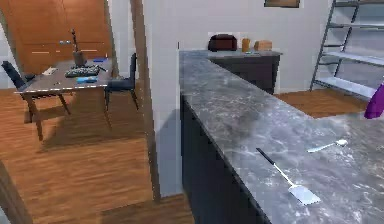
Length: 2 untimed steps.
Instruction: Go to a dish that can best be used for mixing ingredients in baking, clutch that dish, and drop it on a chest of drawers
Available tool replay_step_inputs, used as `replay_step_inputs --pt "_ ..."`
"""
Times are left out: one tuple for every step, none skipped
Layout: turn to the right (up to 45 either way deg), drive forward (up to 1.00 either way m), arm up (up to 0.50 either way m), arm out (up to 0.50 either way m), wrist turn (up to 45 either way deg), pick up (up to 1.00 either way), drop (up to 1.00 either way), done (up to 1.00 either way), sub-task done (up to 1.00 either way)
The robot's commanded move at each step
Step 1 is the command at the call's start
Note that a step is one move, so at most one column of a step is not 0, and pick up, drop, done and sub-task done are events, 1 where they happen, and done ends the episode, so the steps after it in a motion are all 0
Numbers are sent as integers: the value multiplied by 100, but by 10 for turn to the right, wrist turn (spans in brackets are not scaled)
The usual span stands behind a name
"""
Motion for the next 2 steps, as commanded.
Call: replay_step_inputs --pt "-420 0 0 0 0 0 0 0 0" --pt "0 30 0 0 0 0 0 0 0"
